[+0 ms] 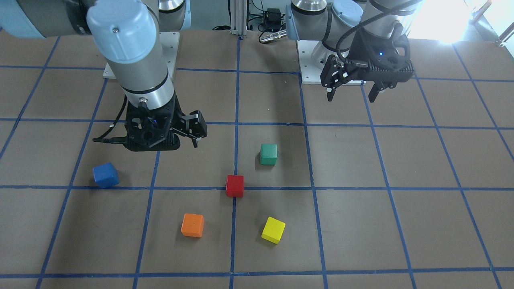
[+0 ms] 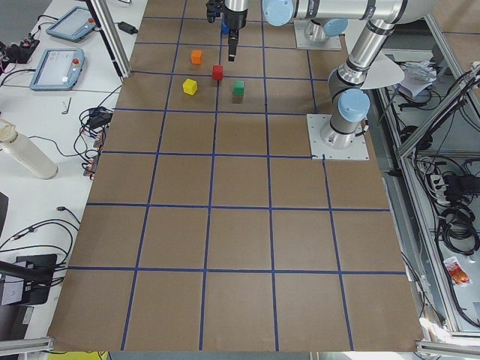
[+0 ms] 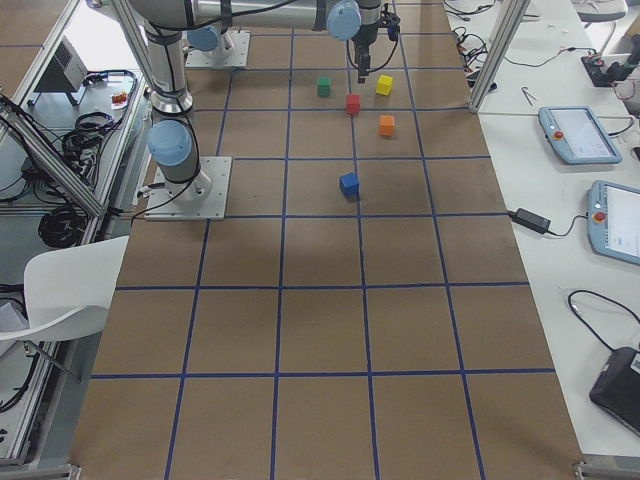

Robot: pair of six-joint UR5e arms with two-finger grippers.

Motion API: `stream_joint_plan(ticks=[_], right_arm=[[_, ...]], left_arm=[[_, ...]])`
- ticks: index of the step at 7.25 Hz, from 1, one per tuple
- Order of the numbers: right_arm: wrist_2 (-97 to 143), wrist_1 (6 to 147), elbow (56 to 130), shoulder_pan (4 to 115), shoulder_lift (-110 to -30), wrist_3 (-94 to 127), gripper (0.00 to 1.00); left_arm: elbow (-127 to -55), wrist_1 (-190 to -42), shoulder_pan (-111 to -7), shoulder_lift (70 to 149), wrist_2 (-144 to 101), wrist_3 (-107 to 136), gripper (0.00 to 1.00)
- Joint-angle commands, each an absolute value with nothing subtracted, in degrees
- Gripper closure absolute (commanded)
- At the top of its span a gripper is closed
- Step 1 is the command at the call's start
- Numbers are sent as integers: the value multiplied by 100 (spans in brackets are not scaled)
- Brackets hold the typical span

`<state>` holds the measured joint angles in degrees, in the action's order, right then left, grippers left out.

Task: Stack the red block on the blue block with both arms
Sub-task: 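Lower the right gripper over the red cube and grasp it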

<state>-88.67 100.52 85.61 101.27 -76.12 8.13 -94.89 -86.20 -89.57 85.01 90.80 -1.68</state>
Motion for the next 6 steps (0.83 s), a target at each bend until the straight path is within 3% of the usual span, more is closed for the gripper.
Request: stream_joint_plan(ticks=[1, 4, 6], right_arm=[[-8816, 10300, 8308, 10449, -7139, 1079, 0], [-8745, 10485, 7639, 10801, -6181, 1301, 0], [-8736, 10520, 7673, 10793, -5899, 1309, 0]], left_arm=[[-9116, -9122, -8965, 8639, 9053, -158, 0], [-9018, -9123, -8938, 8771, 9035, -167, 0], [-8948, -9097, -8938, 8859, 9009, -167, 0]])
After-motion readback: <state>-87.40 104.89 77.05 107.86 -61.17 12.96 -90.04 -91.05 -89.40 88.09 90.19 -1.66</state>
